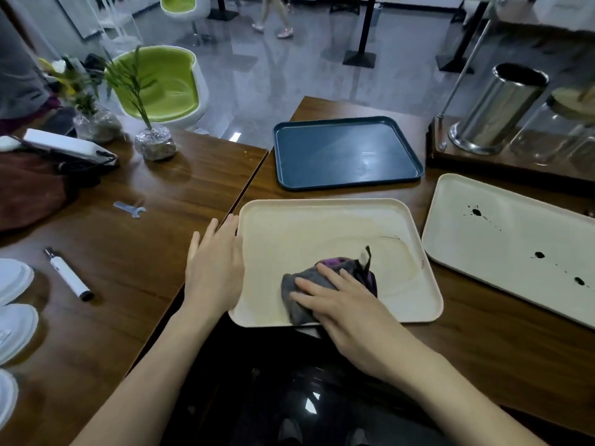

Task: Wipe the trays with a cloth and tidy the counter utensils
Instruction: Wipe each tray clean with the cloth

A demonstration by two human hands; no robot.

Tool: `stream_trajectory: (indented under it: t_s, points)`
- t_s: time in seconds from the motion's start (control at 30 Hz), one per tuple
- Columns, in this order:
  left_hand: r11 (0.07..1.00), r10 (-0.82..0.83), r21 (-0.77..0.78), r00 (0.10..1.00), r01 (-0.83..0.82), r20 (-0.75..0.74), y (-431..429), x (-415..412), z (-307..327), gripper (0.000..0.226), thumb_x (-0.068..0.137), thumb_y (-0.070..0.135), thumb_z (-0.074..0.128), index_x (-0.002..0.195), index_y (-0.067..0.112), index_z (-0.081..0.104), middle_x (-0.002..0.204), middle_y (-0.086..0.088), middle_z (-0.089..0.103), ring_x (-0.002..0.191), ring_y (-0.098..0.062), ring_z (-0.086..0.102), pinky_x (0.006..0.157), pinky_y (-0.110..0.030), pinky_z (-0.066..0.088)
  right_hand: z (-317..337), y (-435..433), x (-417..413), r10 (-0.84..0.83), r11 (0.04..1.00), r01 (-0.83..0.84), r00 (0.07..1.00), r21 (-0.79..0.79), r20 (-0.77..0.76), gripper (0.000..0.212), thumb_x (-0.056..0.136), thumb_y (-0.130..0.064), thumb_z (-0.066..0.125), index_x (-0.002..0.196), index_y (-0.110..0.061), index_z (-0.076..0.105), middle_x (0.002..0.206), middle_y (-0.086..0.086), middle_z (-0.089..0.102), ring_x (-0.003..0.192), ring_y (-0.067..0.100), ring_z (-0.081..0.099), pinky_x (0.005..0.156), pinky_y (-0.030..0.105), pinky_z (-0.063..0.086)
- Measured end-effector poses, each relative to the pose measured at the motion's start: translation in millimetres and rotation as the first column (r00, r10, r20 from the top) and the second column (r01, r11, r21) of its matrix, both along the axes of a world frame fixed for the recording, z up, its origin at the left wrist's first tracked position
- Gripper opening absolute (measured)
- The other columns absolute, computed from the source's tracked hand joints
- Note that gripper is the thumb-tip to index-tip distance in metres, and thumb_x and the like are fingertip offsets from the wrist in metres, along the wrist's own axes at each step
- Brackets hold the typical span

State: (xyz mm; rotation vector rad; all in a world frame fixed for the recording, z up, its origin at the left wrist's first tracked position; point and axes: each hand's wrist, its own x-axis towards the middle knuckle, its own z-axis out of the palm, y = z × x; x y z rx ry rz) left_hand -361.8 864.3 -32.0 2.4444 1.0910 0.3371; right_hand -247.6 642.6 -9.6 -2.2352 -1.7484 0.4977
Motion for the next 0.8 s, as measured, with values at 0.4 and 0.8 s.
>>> stream_trajectory:
  t_s: [0.4, 0.8]
  points:
    - [1.0, 0.004, 0.018, 1.0, -0.004, -0.029, 4.1, -0.8, -7.1, 0.054, 0.107, 0.031, 0.04, 0.16, 0.021, 0.03, 0.165, 0.002, 0.031, 0.156, -0.018, 0.015, 0.128, -0.045, 0.003, -11.4, 45.5, 102.4, -0.479, 0.874, 0.485, 0.854, 0.025, 0.204, 0.054, 0.097, -0.013, 0.04, 0.15, -0.022, 0.039, 0.162, -0.002, 0.028, 0.147, 0.039, 0.02, 0.119, 0.05, 0.017]
    - [0.999, 0.028, 0.039, 1.0, -0.028, 0.009, -0.3, 0.2, -6.8, 0.051, 0.107, 0.024, 0.04, 0.157, 0.016, 0.036, 0.163, -0.002, 0.037, 0.155, -0.02, 0.021, 0.127, -0.044, 0.007, -8.0, 122.7, 41.6, -0.027, 0.996, 0.019, 0.995, 0.083, 0.101, 0.047, 0.101, -0.019, 0.04, 0.146, -0.031, 0.046, 0.16, -0.007, 0.034, 0.15, 0.029, 0.018, 0.123, 0.046, 0.012]
